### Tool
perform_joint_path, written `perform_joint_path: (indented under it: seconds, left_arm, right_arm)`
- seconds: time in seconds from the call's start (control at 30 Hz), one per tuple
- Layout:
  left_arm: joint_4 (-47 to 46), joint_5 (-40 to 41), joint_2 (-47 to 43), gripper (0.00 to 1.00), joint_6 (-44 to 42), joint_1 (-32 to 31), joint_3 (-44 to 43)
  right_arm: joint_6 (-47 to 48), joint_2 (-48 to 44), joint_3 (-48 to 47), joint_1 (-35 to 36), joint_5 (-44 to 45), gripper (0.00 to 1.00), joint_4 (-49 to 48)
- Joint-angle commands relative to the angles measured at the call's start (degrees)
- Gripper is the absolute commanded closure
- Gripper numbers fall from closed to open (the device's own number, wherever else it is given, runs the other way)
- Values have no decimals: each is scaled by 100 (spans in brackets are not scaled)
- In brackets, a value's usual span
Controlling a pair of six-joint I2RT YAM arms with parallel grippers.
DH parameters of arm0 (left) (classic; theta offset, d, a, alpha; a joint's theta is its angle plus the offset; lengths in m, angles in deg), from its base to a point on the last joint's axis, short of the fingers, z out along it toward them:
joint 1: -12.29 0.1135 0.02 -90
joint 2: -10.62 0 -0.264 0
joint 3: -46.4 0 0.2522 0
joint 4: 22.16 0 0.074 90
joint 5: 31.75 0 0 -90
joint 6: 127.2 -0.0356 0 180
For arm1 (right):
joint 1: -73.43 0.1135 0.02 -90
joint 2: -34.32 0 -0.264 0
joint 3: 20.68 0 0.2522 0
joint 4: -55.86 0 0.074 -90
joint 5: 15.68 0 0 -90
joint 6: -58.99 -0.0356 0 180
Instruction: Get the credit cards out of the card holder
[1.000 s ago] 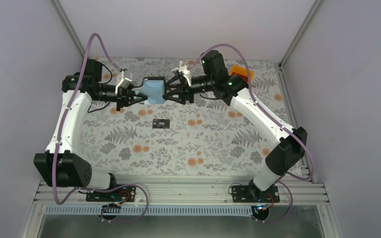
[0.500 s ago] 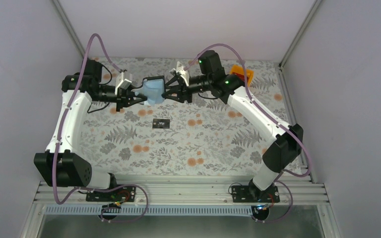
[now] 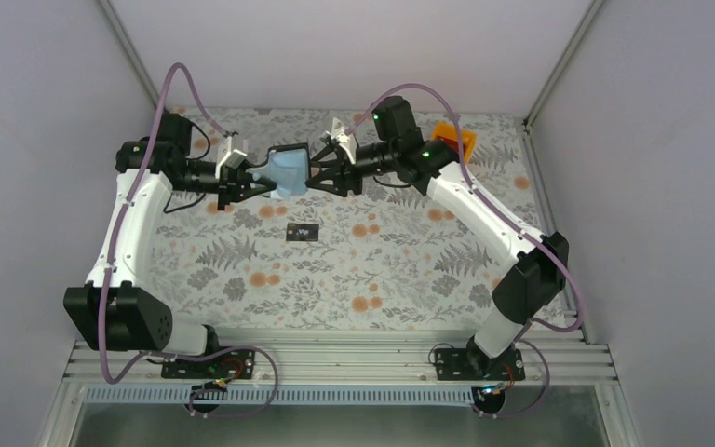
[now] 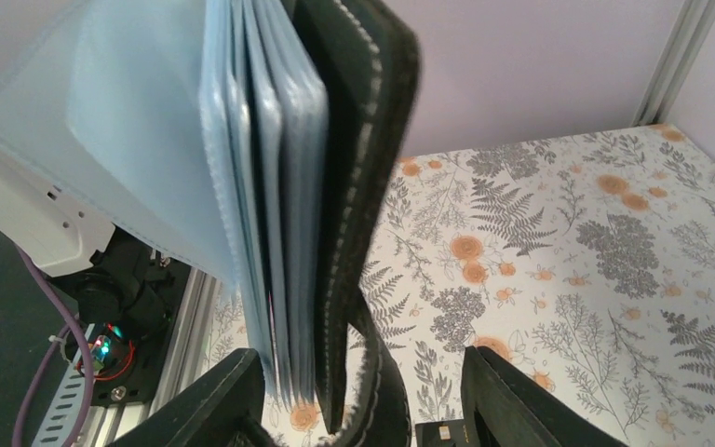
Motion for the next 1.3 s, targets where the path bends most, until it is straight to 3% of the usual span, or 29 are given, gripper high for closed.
perform_joint_path:
  seconds: [0.0,0.2,1.0,1.1,1.2,1.27]
  left_arm:
    - [0,-447,1,98,-298,-3,-115]
    - [41,-455,-18,98,-351,-3,-117]
    - [134,-544,-19,98,-542,-12,-16]
    - [-58,-490,-13,98,-275,-11,-4]
    - [-376,-370,-15,95,125,-11,15]
    - [-517,-286,-12,87,306,-3,13]
  right_arm:
    - [89,-17,-22,-70,85,41,160]
    - [210,-69,31,-65,183,32,190]
    - [-253,247,-512,449,-256,37,-211]
    - [-246,234,-526,500,-299,48,-208]
    - [-266,201,-513,504,-292,69,-184]
    - [-350,184,-528,501,-138,86,-190]
